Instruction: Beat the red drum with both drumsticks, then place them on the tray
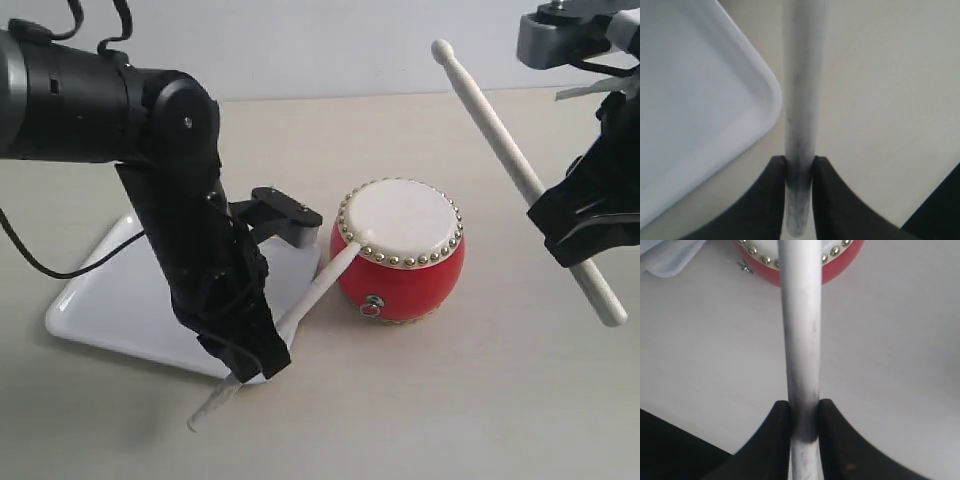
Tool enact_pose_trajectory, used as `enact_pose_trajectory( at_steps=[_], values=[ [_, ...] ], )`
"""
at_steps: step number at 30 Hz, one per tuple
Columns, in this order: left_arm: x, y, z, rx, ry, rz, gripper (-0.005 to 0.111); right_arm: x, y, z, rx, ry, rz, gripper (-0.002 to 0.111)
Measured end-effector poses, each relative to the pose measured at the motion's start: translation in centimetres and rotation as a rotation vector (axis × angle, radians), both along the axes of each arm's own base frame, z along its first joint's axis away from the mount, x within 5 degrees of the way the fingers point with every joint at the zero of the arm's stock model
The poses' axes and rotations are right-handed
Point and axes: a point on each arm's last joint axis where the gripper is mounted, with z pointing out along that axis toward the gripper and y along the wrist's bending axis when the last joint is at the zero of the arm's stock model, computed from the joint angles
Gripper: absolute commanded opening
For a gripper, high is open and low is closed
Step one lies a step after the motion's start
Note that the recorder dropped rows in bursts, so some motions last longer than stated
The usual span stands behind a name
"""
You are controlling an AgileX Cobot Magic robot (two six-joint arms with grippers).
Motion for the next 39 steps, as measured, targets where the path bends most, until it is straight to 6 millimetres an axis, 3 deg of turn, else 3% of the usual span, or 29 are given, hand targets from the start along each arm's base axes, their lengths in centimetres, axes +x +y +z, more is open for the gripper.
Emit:
enact_pose_trajectory(
  at_steps=[2, 5, 7, 9, 11, 13, 14, 16, 20, 23, 27, 36, 39],
  values=[
    [-0.4, 0.5, 2.7, -0.048, -0.05, 0.011, 0.0, 0.6, 0.3, -1.7, -0.034, 0.065, 0.0, 0.0],
    [-2.4, 2.2, 9.9, -0.198, -0.2, 0.034, 0.0, 1.5, 0.7, -7.2, -0.138, 0.27, 0.005, 0.0],
    [-3.7, 3.6, 13.3, -0.259, -0.291, 0.046, 0.0, 1.9, 0.9, -9.5, -0.184, 0.358, 0.014, 0.0],
    [-4.3, 4.9, 14.8, -0.248, -0.363, 0.065, 0.0, 2.3, 0.9, -9.8, -0.202, 0.362, 0.024, 0.0],
    [-4.0, 4.9, 14.5, -0.217, -0.373, 0.071, 0.0, 2.7, 1.0, -8.0, -0.173, 0.286, 0.017, 0.0],
    [-3.1, 4.0, 12.6, -0.176, -0.318, 0.071, 0.0, 2.5, 0.9, -4.3, -0.102, 0.148, -0.008, 0.0],
    [-2.5, 2.7, 10.6, -0.144, -0.263, 0.06, 0.0, 2.0, 0.7, -1.7, -0.05, 0.056, -0.023, 0.0],
    [-1.5, 0.4, 7.0, -0.075, -0.172, 0.016, 0.0, 0.7, 0.4, 1.3, 0.035, -0.035, -0.038, 0.0],
    [-0.1, -1.7, 2.3, 0.054, -0.028, -0.036, 0.0, -0.7, -0.3, 3.1, 0.075, -0.098, -0.042, 0.0],
    [0.7, -2.3, 0.9, 0.127, 0.012, -0.069, 0.0, -0.9, -0.4, 3.2, 0.073, -0.108, -0.041, 0.0],
    [1.3, -2.7, 3.0, 0.092, -0.048, -0.065, 0.0, -0.1, -0.1, 2.2, 0.044, -0.073, -0.026, 0.0],
    [-2.2, 1.0, 15.5, -0.156, -0.298, 0.011, 0.0, 1.4, 0.7, -9.7, -0.186, 0.372, 0.01, 0.0],
    [-3.2, 2.0, 17.5, -0.2, -0.338, 0.023, 0.0, 1.7, 0.9, -11.3, -0.213, 0.432, 0.016, 0.0]
  ],
)
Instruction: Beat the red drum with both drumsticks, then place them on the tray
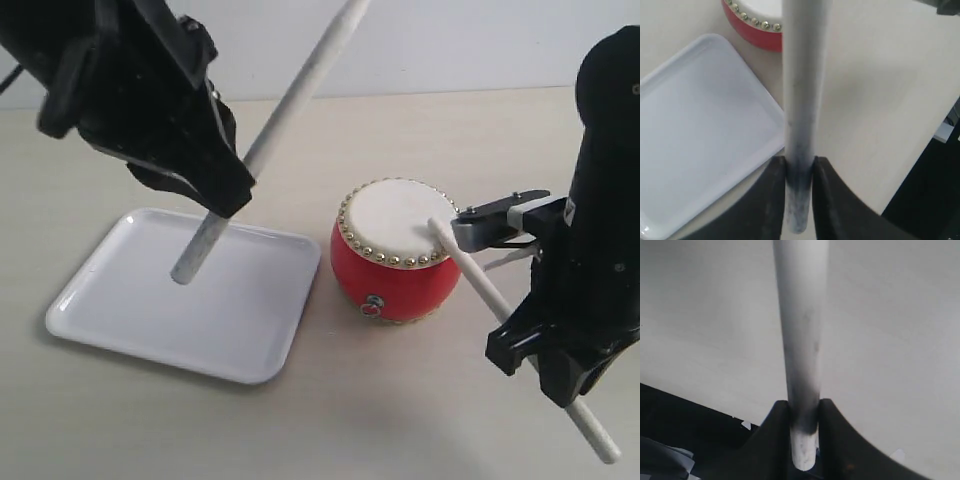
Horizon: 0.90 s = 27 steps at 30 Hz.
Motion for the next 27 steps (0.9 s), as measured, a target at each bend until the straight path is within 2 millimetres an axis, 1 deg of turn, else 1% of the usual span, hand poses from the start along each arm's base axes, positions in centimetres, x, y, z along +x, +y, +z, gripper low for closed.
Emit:
enact_pose_trajectory(
  at_steps=[2, 4, 6, 8, 10, 12, 13, 16, 18, 20, 22, 23, 26, 27],
  values=[
    [-0.2, 0.2, 0.1, 0.0, -0.004, 0.002, 0.0, 0.2, 0.1, 0.3, 0.007, -0.014, 0.002, 0.0],
    [0.0, 0.1, -1.1, 0.029, 0.026, 0.005, 0.0, 0.4, 0.2, 1.8, 0.037, -0.07, 0.001, 0.0],
    [0.6, -0.6, -3.6, 0.086, 0.08, 0.004, 0.0, 0.3, 0.2, 4.3, 0.092, -0.171, -0.006, 0.0],
    [1.5, -1.6, -6.5, 0.149, 0.141, -0.01, 0.0, -0.3, 0.0, 7.1, 0.151, -0.272, -0.015, 0.0],
    [2.5, -2.7, -9.9, 0.208, 0.217, -0.031, 0.0, -1.4, -0.4, 10.1, 0.216, -0.384, -0.021, 0.0],
    [3.1, -3.7, -13.0, 0.26, 0.295, -0.057, 0.0, -2.8, -1.0, 12.6, 0.272, -0.476, -0.033, 0.0],
    [3.4, -4.1, -14.3, 0.281, 0.328, -0.073, 0.0, -3.4, -1.4, 13.5, 0.292, -0.514, -0.037, 0.0],
    [4.3, -5.1, -16.6, 0.312, 0.371, -0.095, 0.0, -5.0, -2.2, 15.1, 0.321, -0.585, -0.041, 0.0],
    [4.8, -5.5, -16.9, 0.316, 0.363, -0.097, 0.0, -5.3, -2.5, 15.4, 0.316, -0.606, -0.039, 0.0],
    [4.9, -5.6, -16.5, 0.306, 0.351, -0.097, 0.0, -5.2, -2.6, 15.3, 0.301, -0.603, -0.038, 0.0],
    [4.8, -5.5, -14.6, 0.27, 0.312, -0.098, 0.0, -4.5, -2.2, 14.6, 0.283, -0.572, -0.04, 0.0],
    [4.7, -5.4, -13.7, 0.251, 0.292, -0.098, 0.0, -4.0, -2.0, 14.0, 0.267, -0.546, -0.039, 0.0],
    [3.8, -4.5, -9.3, 0.167, 0.206, -0.087, 0.0, -2.3, -1.1, 10.7, 0.201, -0.412, -0.032, 0.0],
    [3.3, -4.0, -7.6, 0.135, 0.173, -0.082, 0.0, -1.7, -0.8, 9.1, 0.174, -0.348, -0.028, 0.0]
  ],
)
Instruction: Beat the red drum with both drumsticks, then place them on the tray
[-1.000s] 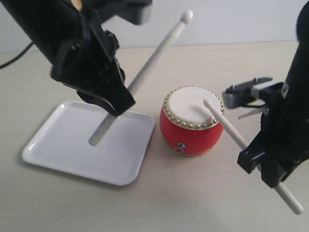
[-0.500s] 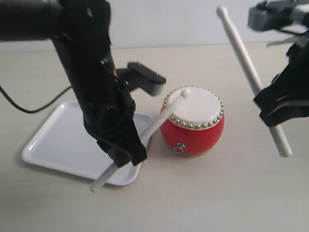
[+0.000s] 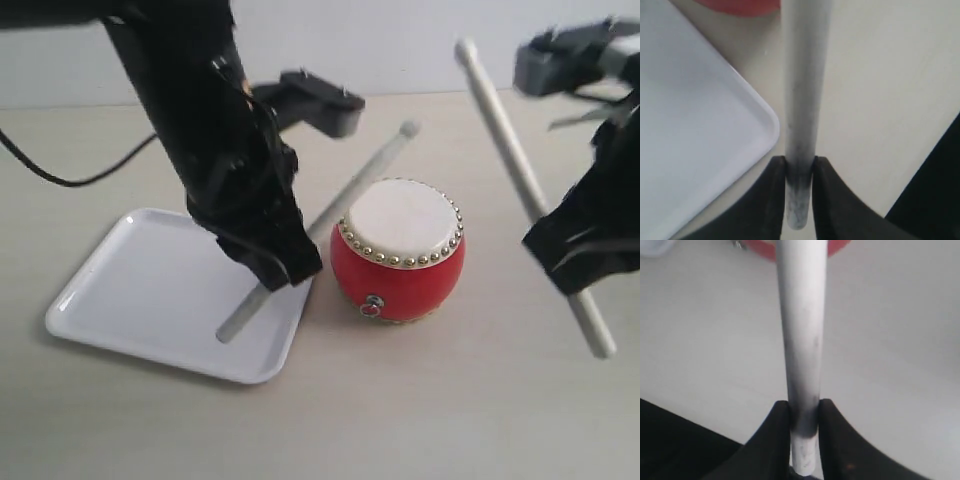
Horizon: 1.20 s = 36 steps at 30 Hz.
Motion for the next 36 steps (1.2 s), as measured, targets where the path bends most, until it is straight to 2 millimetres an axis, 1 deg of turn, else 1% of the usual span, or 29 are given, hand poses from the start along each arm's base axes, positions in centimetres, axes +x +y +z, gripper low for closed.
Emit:
enact_pose_trajectory(
  at_steps=[1, 2, 3, 5, 7, 9, 11, 12, 14, 16, 17, 19, 21, 23, 26, 28, 30, 32, 35, 36],
  values=[
    [-0.5, 0.5, 1.6, -0.032, -0.033, 0.005, 0.0, 0.5, 0.3, -1.6, -0.028, 0.065, 0.005, 0.0],
    [-0.9, 1.0, 2.8, -0.056, -0.058, 0.008, 0.0, 0.9, 0.6, -2.9, -0.047, 0.116, 0.009, 0.0],
    [-1.6, 1.7, 4.5, -0.091, -0.093, 0.014, 0.0, 1.5, 0.9, -4.7, -0.077, 0.185, 0.014, 0.0],
    [-2.4, 2.6, 6.6, -0.136, -0.136, 0.023, 0.0, 2.1, 1.3, -6.9, -0.103, 0.27, 0.028, 0.0],
    [-3.2, 3.4, 8.1, -0.172, -0.168, 0.03, 0.0, 2.6, 1.6, -8.7, -0.129, 0.339, 0.036, 0.0],
    [-3.6, 3.8, 8.9, -0.188, -0.185, 0.033, 0.0, 2.9, 1.7, -9.6, -0.142, 0.371, 0.04, 0.0],
    [-3.6, 4.0, 9.0, -0.175, -0.2, 0.034, 0.0, 2.9, 1.8, -9.7, -0.143, 0.373, 0.04, 0.0],
    [-3.5, 4.0, 8.9, -0.166, -0.205, 0.034, 0.0, 2.8, 1.7, -9.4, -0.138, 0.362, 0.04, 0.0],
    [-3.0, 3.7, 8.1, -0.136, -0.2, 0.031, 0.0, 2.5, 1.6, -8.3, -0.119, 0.322, 0.041, 0.0],
    [-2.2, 3.0, 6.6, -0.094, -0.174, 0.025, 0.0, 1.9, 1.3, -6.3, -0.082, 0.243, 0.041, 0.0],
    [-1.7, 2.5, 5.5, -0.069, -0.152, 0.019, 0.0, 1.4, 1.0, -5.0, -0.061, 0.198, 0.038, 0.0],
    [-0.6, 1.4, 3.1, -0.015, -0.104, 0.008, 0.0, 0.3, 0.5, -2.8, -0.019, 0.109, 0.029, 0.0],
    [0.5, 0.3, -0.2, 0.054, -0.04, -0.007, 0.0, -1.1, -0.2, -0.5, 0.029, 0.014, 0.015, 0.0],
    [1.3, -0.5, -3.2, 0.114, 0.018, -0.018, 0.0, -2.4, -0.8, 1.3, 0.067, -0.062, 0.01, 0.0],
    [2.1, -1.3, -7.6, 0.202, 0.098, -0.028, 0.0, -4.3, -1.8, 3.4, 0.118, -0.159, -0.005, 0.0],
    [2.4, -1.5, -9.6, 0.24, 0.136, -0.032, 0.0, -5.2, -2.2, 4.2, 0.141, -0.201, -0.01, 0.0],
    [2.5, -1.6, -10.5, 0.257, 0.153, -0.033, 0.0, -5.6, -2.4, 4.6, 0.151, -0.221, -0.009, 0.0],
    [2.5, -1.6, -10.6, 0.26, 0.153, -0.036, 0.0, -5.8, -2.5, 4.7, 0.155, -0.226, -0.011, 0.0],
    [2.4, -1.5, -9.4, 0.238, 0.128, -0.033, 0.0, -5.8, -2.5, 4.7, 0.154, -0.226, -0.011, 0.0],
    [2.3, -1.4, -8.4, 0.219, 0.109, -0.032, 0.0, -5.8, -2.5, 4.6, 0.153, -0.224, -0.011, 0.0]
  ],
)
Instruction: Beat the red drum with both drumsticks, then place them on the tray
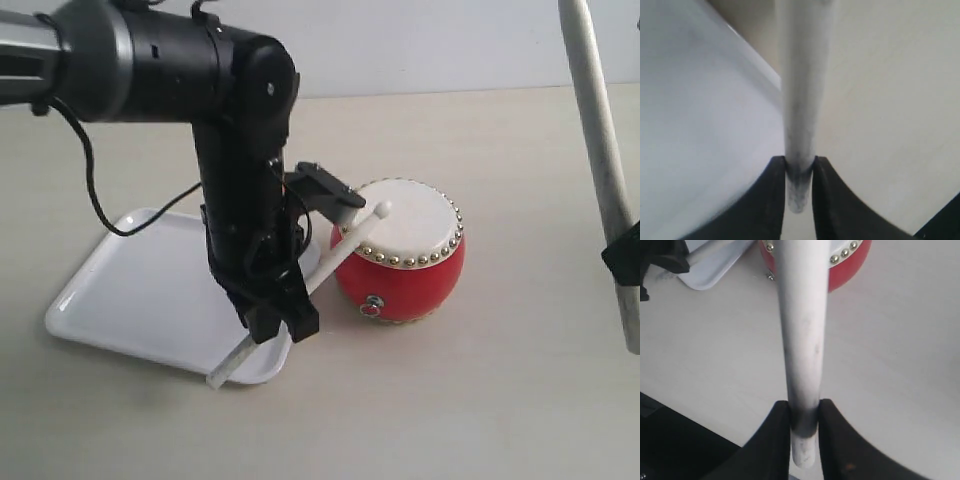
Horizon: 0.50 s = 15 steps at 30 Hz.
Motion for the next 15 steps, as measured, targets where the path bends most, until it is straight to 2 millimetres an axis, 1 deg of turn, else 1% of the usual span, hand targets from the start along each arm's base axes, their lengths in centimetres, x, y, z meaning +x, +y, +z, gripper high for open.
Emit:
enact_pose_trajectory(
  at_steps=[1, 5, 7, 8, 10, 12, 14, 15],
  values=[
    [-0.2, 0.2, 1.2, -0.022, -0.022, 0.0, 0.0, 0.1, 0.0, -0.1, -0.002, 0.005, 0.0, 0.0],
    [-1.3, 1.3, 7.0, -0.14, -0.132, 0.022, 0.0, 0.9, 0.7, -0.9, -0.005, 0.059, 0.015, 0.0],
    [-2.2, 2.8, 9.6, -0.198, -0.173, 0.063, 0.0, 1.6, 1.6, -1.6, 0.019, 0.116, 0.065, 0.0],
    [-2.7, 3.8, 10.6, -0.216, -0.188, 0.091, 0.0, 1.9, 2.2, -2.1, 0.041, 0.152, 0.096, 0.0],
    [-3.5, 6.0, 11.5, -0.233, -0.192, 0.157, 0.0, 2.7, 3.4, -3.1, 0.081, 0.221, 0.152, 0.0],
    [-4.5, 8.5, 11.9, -0.26, -0.2, 0.226, 0.0, 3.7, 4.5, -4.4, 0.112, 0.297, 0.187, 0.0],
    [-5.7, 11.0, 11.7, -0.286, -0.206, 0.302, 0.0, 4.7, 5.6, -5.4, 0.103, 0.343, 0.228, 0.0],
    [-6.3, 12.1, 11.2, -0.29, -0.203, 0.332, 0.0, 5.1, 6.1, -5.5, 0.098, 0.348, 0.245, 0.0]
  ],
)
